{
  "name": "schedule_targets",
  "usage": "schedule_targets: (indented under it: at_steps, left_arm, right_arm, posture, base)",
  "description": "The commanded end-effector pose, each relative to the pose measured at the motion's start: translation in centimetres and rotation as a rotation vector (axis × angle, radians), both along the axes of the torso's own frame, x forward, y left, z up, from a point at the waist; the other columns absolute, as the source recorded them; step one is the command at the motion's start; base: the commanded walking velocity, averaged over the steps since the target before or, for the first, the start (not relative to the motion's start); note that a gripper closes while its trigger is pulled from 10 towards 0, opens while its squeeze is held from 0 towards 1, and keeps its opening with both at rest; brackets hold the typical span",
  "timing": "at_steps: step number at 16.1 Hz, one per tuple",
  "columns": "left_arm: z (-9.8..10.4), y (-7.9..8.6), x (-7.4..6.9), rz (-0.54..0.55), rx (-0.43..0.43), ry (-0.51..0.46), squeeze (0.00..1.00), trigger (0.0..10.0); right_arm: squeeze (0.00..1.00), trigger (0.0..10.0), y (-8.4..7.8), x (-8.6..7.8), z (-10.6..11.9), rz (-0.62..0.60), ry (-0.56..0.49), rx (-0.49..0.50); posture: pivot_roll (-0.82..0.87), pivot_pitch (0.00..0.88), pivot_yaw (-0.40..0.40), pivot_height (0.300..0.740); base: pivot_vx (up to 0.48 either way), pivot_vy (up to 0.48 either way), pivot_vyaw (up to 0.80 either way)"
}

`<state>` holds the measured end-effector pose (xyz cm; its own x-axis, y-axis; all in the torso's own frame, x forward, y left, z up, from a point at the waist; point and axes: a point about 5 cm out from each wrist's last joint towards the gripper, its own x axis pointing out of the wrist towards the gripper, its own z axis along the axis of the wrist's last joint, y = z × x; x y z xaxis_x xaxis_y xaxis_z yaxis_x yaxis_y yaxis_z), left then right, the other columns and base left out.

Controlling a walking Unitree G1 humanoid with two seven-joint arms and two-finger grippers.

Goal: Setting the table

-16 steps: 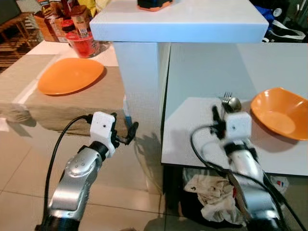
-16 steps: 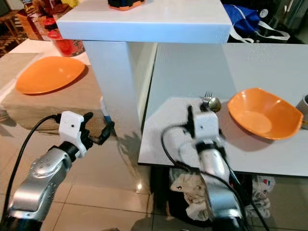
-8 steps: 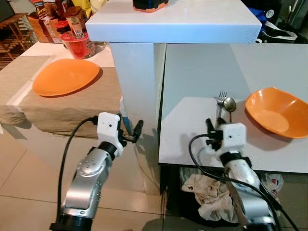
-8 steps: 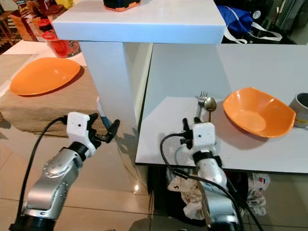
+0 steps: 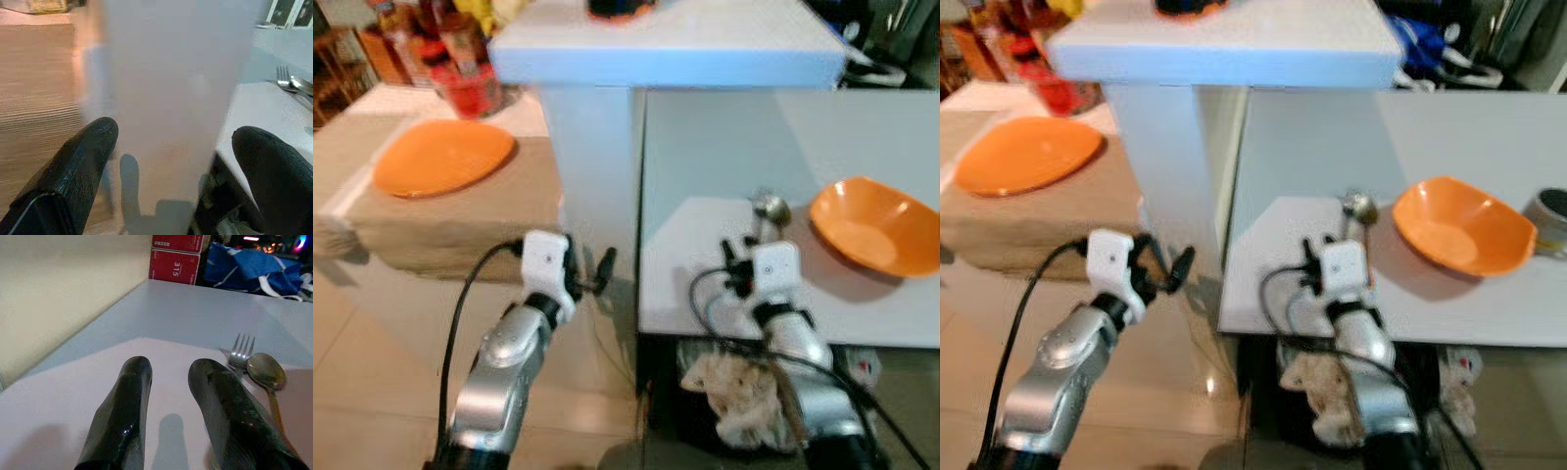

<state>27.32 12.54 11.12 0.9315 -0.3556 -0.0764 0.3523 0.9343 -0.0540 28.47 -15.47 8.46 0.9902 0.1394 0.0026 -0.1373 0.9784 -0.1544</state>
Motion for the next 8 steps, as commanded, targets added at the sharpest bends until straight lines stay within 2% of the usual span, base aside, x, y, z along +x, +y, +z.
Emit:
schedule_targets:
  at_steps: [1, 8]
  left_arm:
    - [0.21, 0.74, -0.06, 0.027, 0.015, -0.007, 0.00, 10.0]
    - [0.35, 0.41, 0.08, 0.019, 0.013, -0.014, 0.00, 10.0]
  right_arm:
    - [0.00, 10.0, 1.04, 0.26, 0.19, 0.036, -0.014, 0.006]
    - [0.00, 10.0, 1.00, 0.55, 0.09, 0.042, -0.009, -0.011]
  posture:
    - [-0.06, 0.000, 0.038, 0.736]
    - [-0.06, 0.000, 0.036, 0.736]
  base:
    - [0.000, 0.439, 0.00]
    - [0.000, 0.448, 0.00]
